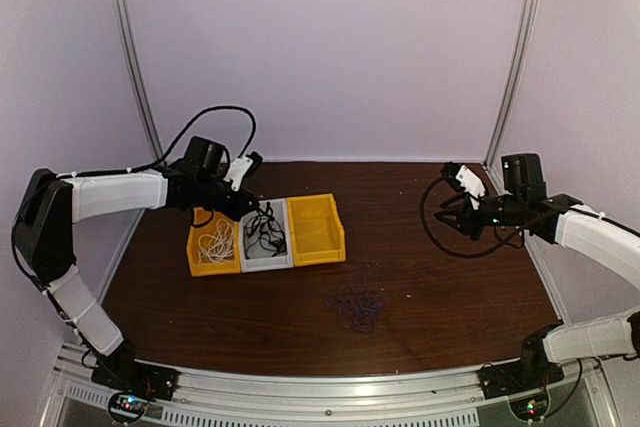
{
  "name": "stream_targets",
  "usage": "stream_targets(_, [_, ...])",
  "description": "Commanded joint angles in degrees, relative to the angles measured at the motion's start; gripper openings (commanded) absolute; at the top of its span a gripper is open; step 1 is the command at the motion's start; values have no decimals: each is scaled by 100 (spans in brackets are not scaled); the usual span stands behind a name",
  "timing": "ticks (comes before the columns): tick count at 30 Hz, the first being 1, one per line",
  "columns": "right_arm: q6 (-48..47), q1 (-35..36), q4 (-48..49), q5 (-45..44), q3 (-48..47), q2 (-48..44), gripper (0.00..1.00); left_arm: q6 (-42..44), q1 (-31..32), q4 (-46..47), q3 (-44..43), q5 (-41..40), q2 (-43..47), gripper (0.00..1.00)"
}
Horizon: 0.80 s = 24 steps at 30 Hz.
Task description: Untangle the cables
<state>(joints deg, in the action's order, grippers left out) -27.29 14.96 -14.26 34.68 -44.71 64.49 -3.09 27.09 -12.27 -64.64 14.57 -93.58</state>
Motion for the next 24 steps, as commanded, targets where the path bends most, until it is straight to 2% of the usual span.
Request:
stream_targets(1, [-78,-63,100,-30,58,-102,30,-140,7,-149,-175,-572,-325,0])
stream_targets(7, [-107,-72,108,-49,74,-95,30,-732,57,-56,-355,-482,-643,0])
stream_targets(16, [-153,-81,104,-87,92,-94,30,-1415,467,-377,-573,-1801,-1001,0])
stream_targets(24, [-180,-81,90,-67,103,-50,30,-1633,472,-315,-669,-1906,-1266,0])
